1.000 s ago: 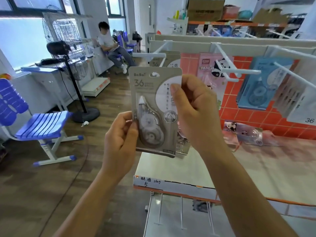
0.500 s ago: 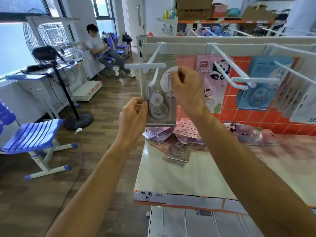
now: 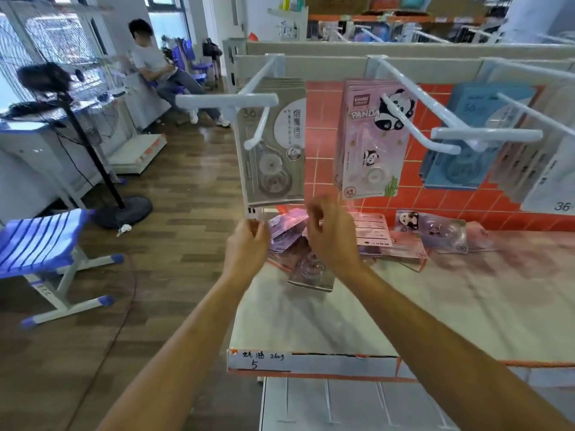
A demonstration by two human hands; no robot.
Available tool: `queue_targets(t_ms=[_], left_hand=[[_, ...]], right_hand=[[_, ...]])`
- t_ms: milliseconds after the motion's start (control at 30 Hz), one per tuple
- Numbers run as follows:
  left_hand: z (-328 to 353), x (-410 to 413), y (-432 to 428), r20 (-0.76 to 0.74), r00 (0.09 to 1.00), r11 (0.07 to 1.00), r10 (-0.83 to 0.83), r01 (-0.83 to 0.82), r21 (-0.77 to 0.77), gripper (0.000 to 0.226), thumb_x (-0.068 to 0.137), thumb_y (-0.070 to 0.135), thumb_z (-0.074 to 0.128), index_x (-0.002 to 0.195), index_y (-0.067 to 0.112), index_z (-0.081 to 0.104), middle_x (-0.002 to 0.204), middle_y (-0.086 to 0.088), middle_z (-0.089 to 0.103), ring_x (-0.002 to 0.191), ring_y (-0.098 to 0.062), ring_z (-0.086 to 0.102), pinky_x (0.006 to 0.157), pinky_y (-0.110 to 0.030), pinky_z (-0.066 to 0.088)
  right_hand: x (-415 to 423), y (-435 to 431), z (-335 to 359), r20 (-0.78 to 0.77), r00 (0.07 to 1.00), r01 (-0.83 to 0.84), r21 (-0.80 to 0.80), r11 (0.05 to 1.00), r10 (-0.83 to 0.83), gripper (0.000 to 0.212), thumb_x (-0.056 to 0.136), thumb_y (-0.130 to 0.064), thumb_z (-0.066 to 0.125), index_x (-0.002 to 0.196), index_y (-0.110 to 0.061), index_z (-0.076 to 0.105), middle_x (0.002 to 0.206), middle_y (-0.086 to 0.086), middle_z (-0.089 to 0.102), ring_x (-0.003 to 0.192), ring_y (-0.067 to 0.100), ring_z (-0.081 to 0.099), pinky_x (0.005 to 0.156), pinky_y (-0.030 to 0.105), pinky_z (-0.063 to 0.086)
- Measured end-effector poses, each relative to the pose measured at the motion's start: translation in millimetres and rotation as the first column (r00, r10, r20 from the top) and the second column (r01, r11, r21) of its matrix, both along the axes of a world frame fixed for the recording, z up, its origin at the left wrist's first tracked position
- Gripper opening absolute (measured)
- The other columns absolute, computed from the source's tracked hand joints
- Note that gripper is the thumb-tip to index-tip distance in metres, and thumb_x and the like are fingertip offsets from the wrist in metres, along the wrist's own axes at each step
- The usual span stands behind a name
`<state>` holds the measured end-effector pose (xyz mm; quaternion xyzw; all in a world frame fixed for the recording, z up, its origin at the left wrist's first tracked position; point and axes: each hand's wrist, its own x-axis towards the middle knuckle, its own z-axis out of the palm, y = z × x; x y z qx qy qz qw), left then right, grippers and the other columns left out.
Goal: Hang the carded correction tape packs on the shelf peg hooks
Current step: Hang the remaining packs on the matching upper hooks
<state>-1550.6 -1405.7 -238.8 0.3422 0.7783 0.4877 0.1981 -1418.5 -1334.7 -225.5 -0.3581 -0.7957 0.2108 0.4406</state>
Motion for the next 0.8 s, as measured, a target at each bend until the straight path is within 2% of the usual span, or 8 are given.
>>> queue_targets(t_ms=[100,233,300,367,433,567,667,800], left_hand=[[-34,16,-4,-0.028,0.984,0.954,-0.177,0.165,-0.250,0.019,0.092,0.029,0.054,0.088,0.015,0.066,0.093,-0.009,0.070,0.095,-0.031,0.064,0.081,-0.037,0.052],[-43,32,-8,-0.016,0.980,0.943,-0.200,0.188,-0.274,0.029,0.091,0.035,0.056,0.066,0.022,0.061,0.089,-0.005,0.072,0.091,-0.028,0.064,0.085,-0.038,0.052],[-42,34,-8,-0.011,0.983,0.945,-0.185,0.175,-0.275,0.023,0.090,0.032,0.056,0.074,0.019,0.067,0.089,-0.005,0.072,0.091,-0.027,0.064,0.084,-0.038,0.052],[-43,34,-9,0.033,0.980,0.938,-0.195,0.196,-0.287,0.017,0.088,0.025,0.057,0.091,0.016,0.071,0.094,-0.002,0.072,0.091,-0.024,0.065,0.082,-0.035,0.053],[-43,37,-11,0.115,0.974,0.930,-0.194,0.220,-0.295,0.021,0.085,0.023,0.059,0.102,0.018,0.069,0.098,-0.001,0.070,0.088,-0.019,0.065,0.075,-0.028,0.052],[-41,47,-19,0.254,0.944,0.923,-0.211,0.278,-0.267,0.015,0.090,0.019,0.058,0.082,0.015,0.071,0.070,-0.002,0.063,0.057,-0.014,0.052,0.053,-0.024,0.040],[-35,54,-37,0.514,0.838,0.929,-0.184,0.319,-0.187,0.021,0.097,0.019,0.054,0.098,0.004,0.069,0.072,-0.007,0.062,0.057,-0.014,0.058,0.055,-0.026,0.048],[-27,60,-61,0.838,0.528,0.960,-0.139,0.281,-0.017,0.019,0.097,0.011,0.052,0.095,0.001,0.068,0.075,-0.010,0.069,0.061,-0.014,0.066,0.056,-0.022,0.056]], right_hand=[[20,-14,-43,0.190,0.981,-0.023,-0.017,1.000,0.026,0.018,0.070,-0.004,0.057,0.085,-0.006,0.066,0.084,0.010,0.066,0.079,0.026,0.056,0.069,0.020,0.034],[39,-26,-80,0.435,0.900,-0.012,-0.010,1.000,0.015,0.038,0.057,-0.011,0.073,0.095,-0.012,0.070,0.101,0.005,0.069,0.095,0.028,0.058,0.077,0.032,0.046],[42,-30,-88,0.492,0.869,-0.040,-0.020,0.999,0.045,0.058,0.050,-0.016,0.083,0.105,-0.016,0.068,0.114,0.003,0.065,0.107,0.026,0.056,0.086,0.034,0.046],[44,-34,-91,0.511,0.853,-0.083,-0.060,0.995,0.102,0.066,0.050,-0.024,0.082,0.112,-0.019,0.063,0.124,0.000,0.058,0.116,0.023,0.049,0.093,0.036,0.046],[45,-36,-94,0.466,0.877,-0.102,-0.056,0.993,0.117,0.059,0.057,-0.022,0.080,0.113,-0.017,0.063,0.127,0.001,0.055,0.120,0.023,0.046,0.097,0.036,0.047],[56,-46,-90,0.285,0.953,-0.090,-0.064,0.994,0.105,0.040,0.075,-0.001,0.072,0.113,-0.013,0.068,0.126,0.003,0.060,0.120,0.020,0.050,0.105,0.015,0.030],[68,-59,-82,0.204,0.966,-0.147,-0.078,0.986,0.160,0.036,0.076,-0.007,0.071,0.111,-0.016,0.069,0.120,-0.003,0.063,0.115,0.011,0.052,0.102,0.007,0.031],[88,-78,-66,0.098,0.951,-0.279,-0.136,0.951,0.293,0.033,0.075,-0.024,0.070,0.108,-0.024,0.068,0.113,-0.018,0.062,0.109,0.001,0.055,0.092,0.016,0.046]])
